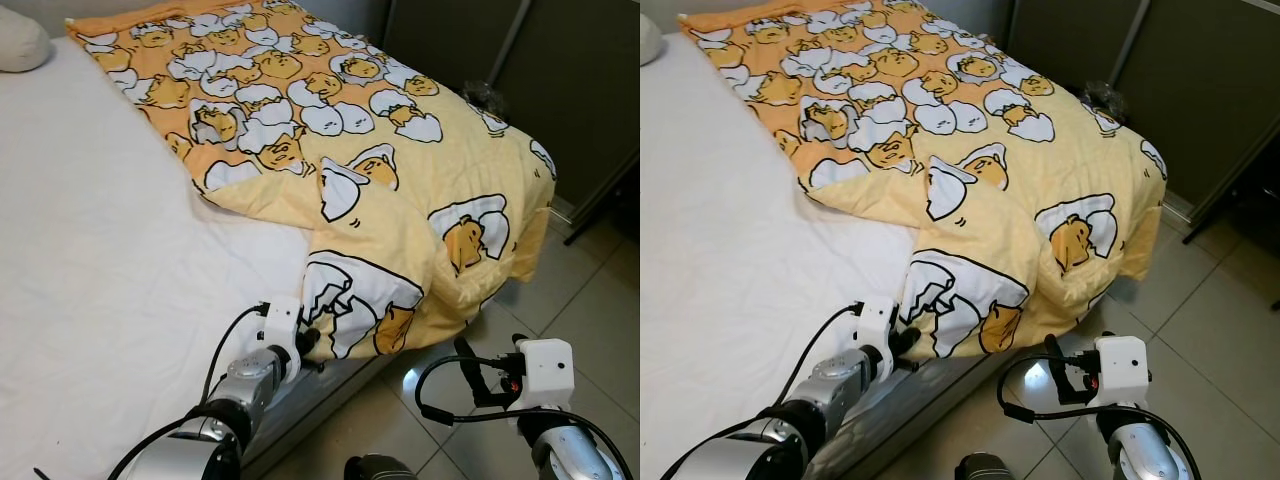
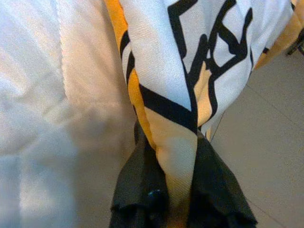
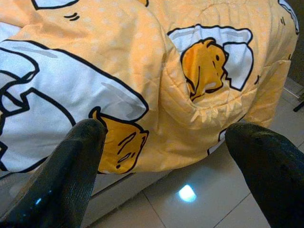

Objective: Clean up the room

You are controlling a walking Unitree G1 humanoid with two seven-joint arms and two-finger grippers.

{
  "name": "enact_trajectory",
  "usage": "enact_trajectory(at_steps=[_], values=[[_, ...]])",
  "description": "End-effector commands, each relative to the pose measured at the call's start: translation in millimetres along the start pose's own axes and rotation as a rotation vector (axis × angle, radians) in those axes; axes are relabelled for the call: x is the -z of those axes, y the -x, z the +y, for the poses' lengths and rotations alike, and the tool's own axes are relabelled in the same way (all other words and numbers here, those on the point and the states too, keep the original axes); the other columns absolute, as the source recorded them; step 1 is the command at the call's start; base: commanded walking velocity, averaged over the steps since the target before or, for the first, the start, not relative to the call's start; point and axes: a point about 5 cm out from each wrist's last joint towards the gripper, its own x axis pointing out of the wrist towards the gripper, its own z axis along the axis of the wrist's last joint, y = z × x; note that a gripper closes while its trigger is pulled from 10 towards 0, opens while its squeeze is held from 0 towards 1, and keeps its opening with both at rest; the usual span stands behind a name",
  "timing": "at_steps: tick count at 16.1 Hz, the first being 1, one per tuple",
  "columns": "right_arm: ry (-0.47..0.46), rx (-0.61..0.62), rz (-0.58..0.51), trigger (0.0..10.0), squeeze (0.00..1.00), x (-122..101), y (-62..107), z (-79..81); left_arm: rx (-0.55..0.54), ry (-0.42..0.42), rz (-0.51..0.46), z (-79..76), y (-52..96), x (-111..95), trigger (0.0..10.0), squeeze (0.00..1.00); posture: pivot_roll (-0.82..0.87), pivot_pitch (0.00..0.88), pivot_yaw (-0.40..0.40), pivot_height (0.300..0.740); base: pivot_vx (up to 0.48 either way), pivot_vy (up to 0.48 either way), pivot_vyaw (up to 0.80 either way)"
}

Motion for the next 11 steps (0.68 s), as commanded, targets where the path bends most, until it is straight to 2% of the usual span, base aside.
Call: enact_trajectory(at_steps=[1, 3, 5, 8, 9, 11], values=[[-0.007, -0.004, 0.013, 10.0, 0.0, 2.8, -1.3, -1.4, 0.036, -0.045, 0.007, -2.0, 0.2, 0.7, 0.0, 0.0, -0.24, 0.018, -0.045, 0.74, 0.0, 0.0, 0.0], [-0.007, -0.005, 0.012, 10.0, 0.0, 3.5, -2.0, -1.0, 0.083, -0.085, -0.002, -3.6, 0.9, 0.0, 0.0, 0.0, -0.24, 0.005, -0.04, 0.74, 0.0, 0.0, 0.0], [-0.007, -0.003, 0.012, 10.0, 0.0, 4.1, -2.5, -2.0, 0.113, -0.091, -0.027, -1.4, 3.2, -0.7, 0.0, 0.0, -0.24, 0.0, -0.037, 0.74, 0.0, 0.0, 0.0], [-0.008, -0.006, 0.006, 10.0, 0.0, 3.8, -4.2, -2.7, 0.149, -0.104, -0.059, 9.6, 11.2, 2.0, 0.0, 0.0, -0.24, 0.0, -0.031, 0.74, 0.0, -0.48, 0.0], [-0.015, -0.034, 0.005, 10.0, 0.0, 3.6, -3.7, -1.3, 0.188, -0.122, -0.057, 16.8, 17.9, 7.5, 0.0, 0.0, -0.24, 0.0, -0.033, 0.74, 0.0, -0.48, 0.0], [-0.013, -0.045, 0.015, 10.0, 0.0, 5.9, -3.0, -1.5, 0.202, -0.129, -0.058, 20.1, 21.6, 11.4, 0.0, 0.0, -0.23, 0.0, -0.037, 0.74, 0.0, -0.48, 0.0]])
